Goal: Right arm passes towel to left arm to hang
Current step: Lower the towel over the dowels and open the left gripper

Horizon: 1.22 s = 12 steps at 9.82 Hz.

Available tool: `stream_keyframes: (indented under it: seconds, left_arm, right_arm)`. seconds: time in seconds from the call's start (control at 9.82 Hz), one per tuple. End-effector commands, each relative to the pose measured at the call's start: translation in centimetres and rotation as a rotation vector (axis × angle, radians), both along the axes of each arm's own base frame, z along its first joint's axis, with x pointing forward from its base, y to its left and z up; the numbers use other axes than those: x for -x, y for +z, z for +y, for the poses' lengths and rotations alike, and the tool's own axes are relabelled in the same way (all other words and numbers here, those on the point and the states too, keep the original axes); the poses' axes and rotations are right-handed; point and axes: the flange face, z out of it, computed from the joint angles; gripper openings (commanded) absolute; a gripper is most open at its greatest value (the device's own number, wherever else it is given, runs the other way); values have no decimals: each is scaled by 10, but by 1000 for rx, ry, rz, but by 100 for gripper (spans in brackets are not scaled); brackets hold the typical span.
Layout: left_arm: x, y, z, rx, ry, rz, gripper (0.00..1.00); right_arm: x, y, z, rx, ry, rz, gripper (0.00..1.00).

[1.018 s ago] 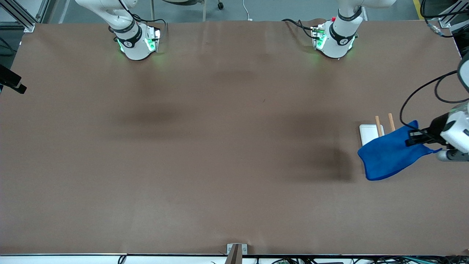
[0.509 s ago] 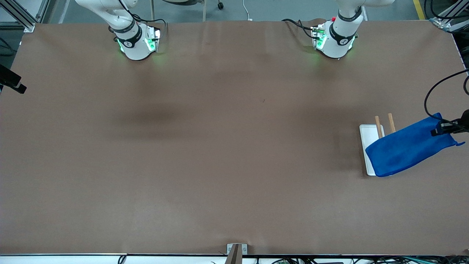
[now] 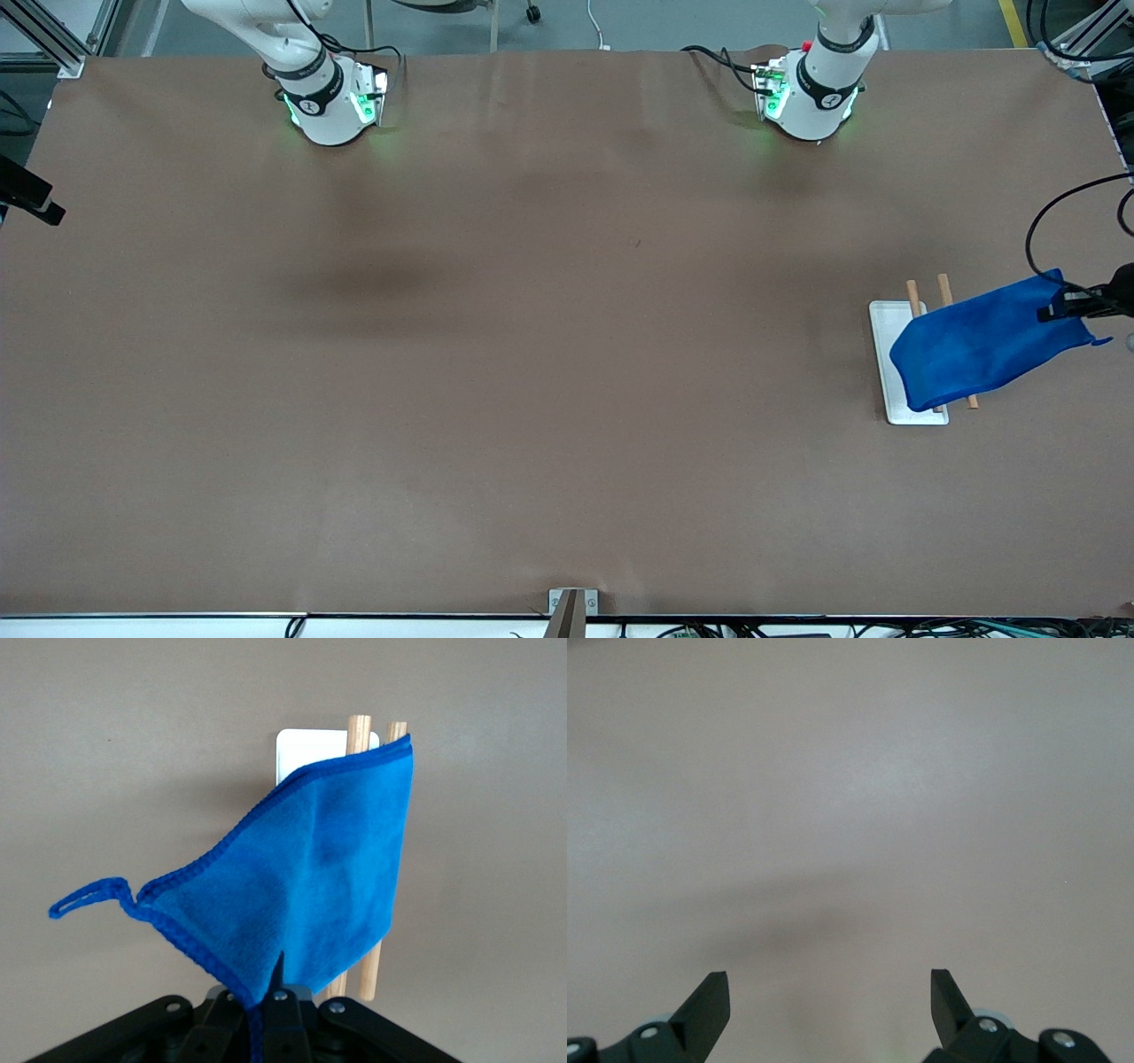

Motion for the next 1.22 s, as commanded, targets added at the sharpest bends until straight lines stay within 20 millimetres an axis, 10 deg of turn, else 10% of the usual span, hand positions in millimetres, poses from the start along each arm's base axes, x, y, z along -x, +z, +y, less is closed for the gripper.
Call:
stream_keyframes:
  seconds: [0.0,0.2,0.51,1.12]
  left_arm:
    - [0,-33,0,-1,0,10,12]
    - [-6,-36,-5,-11,-7,-5,99]
    - [-26,-6,-58,7,-6,-64,100]
    - [7,151,-241,-119,76,-149,100]
  right_arm:
    - [1,1,1,15,-13,6,100]
    - [1,0,0,14,-14,9,100]
    - [1,0,-3,15,-19,6,100]
    - [1,0,0,13,-15,6,100]
